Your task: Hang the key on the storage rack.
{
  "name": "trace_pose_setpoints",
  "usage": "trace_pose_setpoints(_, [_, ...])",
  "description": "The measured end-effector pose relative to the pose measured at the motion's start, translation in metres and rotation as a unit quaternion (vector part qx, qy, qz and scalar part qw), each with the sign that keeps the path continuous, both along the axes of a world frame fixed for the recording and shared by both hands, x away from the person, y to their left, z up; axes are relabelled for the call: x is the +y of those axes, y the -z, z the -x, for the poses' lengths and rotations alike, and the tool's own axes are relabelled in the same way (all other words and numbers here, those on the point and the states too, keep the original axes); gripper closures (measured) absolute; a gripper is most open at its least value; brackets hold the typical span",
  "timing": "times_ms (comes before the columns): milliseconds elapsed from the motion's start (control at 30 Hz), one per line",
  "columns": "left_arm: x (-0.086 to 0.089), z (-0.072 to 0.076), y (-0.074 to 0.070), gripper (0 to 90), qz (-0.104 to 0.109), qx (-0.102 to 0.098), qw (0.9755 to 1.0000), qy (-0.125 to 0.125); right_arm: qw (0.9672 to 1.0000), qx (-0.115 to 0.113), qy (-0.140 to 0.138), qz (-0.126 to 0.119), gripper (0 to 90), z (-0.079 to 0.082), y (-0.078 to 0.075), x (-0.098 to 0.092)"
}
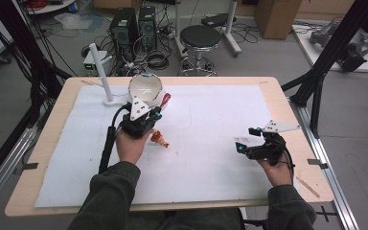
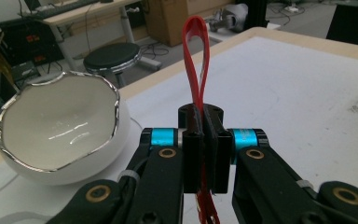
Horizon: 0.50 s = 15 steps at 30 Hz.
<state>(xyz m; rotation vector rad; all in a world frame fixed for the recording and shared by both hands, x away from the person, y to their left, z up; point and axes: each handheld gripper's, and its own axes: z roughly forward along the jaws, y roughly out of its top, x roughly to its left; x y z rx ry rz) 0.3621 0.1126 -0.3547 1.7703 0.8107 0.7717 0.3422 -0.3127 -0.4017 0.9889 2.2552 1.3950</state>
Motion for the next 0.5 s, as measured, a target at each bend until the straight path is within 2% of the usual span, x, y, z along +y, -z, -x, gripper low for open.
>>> trace_pose_setpoints(500, [0.031, 0.009, -0.016, 86.5, 0.012, -0.035, 0.999, -0.022, 1.0, -0.004, 0.003, -0.001, 11.9, 0.0, 0.0, 0.0])
